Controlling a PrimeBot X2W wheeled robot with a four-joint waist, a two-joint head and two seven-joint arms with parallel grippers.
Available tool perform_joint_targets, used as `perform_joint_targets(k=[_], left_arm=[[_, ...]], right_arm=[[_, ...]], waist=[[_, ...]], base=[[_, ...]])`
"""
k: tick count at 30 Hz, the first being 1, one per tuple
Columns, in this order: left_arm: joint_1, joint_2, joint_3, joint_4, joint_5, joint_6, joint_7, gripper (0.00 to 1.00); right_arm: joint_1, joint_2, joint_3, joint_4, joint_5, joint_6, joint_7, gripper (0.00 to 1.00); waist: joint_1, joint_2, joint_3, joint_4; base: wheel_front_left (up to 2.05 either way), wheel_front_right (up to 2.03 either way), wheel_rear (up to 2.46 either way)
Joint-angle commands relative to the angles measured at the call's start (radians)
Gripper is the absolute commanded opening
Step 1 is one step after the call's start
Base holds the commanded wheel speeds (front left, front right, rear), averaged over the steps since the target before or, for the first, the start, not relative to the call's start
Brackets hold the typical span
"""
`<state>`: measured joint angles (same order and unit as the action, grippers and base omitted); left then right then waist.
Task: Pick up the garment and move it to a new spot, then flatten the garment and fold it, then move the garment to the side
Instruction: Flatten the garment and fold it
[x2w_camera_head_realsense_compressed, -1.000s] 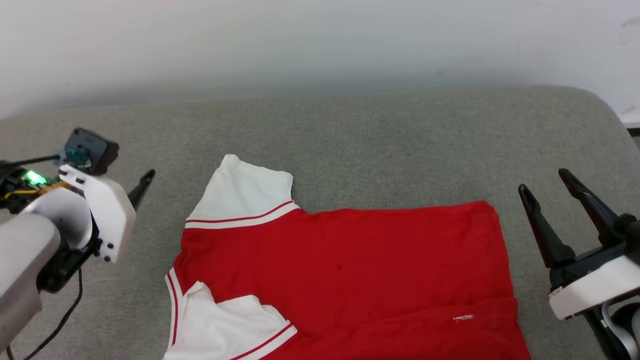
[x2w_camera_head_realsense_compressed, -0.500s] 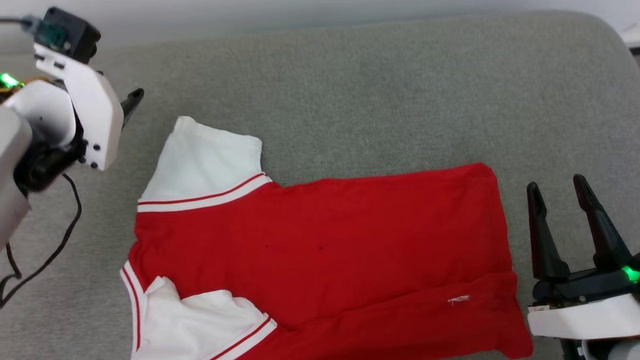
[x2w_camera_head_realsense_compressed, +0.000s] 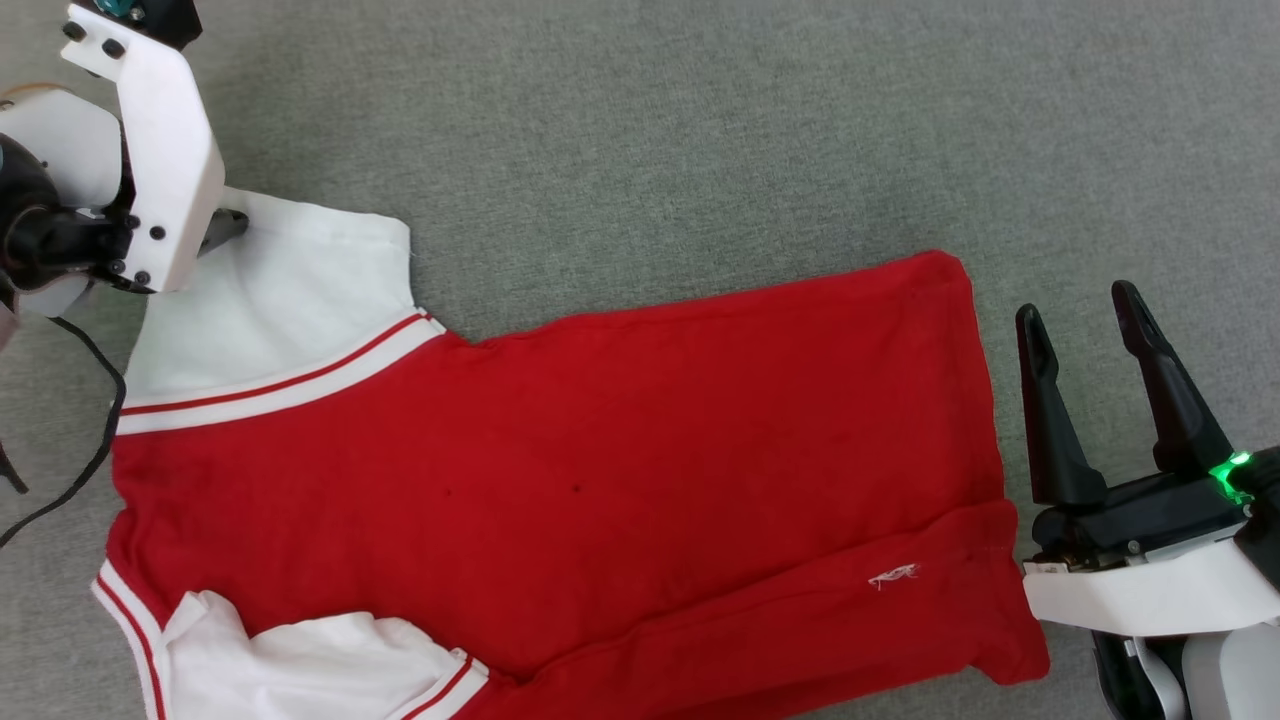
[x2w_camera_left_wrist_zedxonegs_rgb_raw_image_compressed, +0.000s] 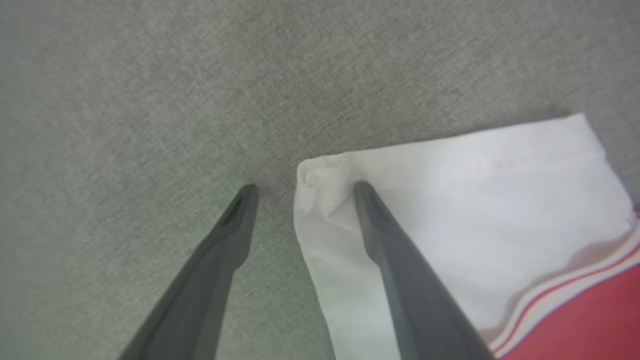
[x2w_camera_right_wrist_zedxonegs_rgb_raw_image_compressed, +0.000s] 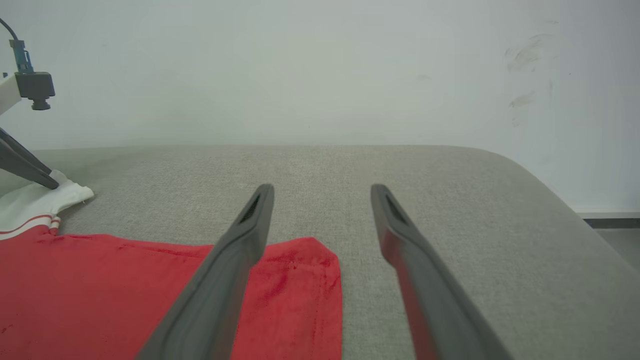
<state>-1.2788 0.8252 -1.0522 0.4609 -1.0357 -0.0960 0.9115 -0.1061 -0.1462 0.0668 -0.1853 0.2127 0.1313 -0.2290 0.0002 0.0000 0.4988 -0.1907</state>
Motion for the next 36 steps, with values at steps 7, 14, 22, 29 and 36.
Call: perform_joint_targets(k=[7, 14, 22, 29, 36], left_arm=[[0.045, -0.004, -0.057, 0.008, 0.000, -0.011, 0.055, 1.00], [0.045, 0.000, -0.056, 0.010, -0.001, -0.021, 0.018, 0.00], [0.049, -0.010, -0.046, -0.009, -0.014, -0.031, -0.094, 0.00], [0.085, -0.006, -0.081, -0.088, -0.013, -0.033, -0.170, 0.00], [0.095, -0.002, -0.123, -0.156, -0.006, -0.034, -0.211, 0.00]], right_arm=[[-0.039, -0.008, 0.016, 0.035, 0.004, -0.001, -0.021, 1.00], [-0.055, -0.032, 0.002, 0.057, -0.002, -0.001, -0.029, 1.00], [-0.106, -0.123, -0.039, 0.038, -0.022, -0.001, 0.028, 1.00], [-0.230, -0.278, 0.019, 0.039, 0.025, -0.001, 0.262, 1.00], [-0.397, -0.502, 0.253, 0.083, 0.163, -0.001, 0.648, 1.00]], waist=[[-0.0002, 0.0000, 0.056, -0.029], [-0.0002, 0.0000, 0.030, -0.011], [-0.0002, 0.0000, -0.093, 0.042], [-0.0002, 0.0000, -0.169, 0.090], [-0.0002, 0.0000, -0.194, 0.125]], base=[[0.00, 0.00, 0.00], [0.00, 0.00, 0.00], [0.00, 0.00, 0.00], [0.00, 0.00, 0.00], [0.00, 0.00, 0.00]])
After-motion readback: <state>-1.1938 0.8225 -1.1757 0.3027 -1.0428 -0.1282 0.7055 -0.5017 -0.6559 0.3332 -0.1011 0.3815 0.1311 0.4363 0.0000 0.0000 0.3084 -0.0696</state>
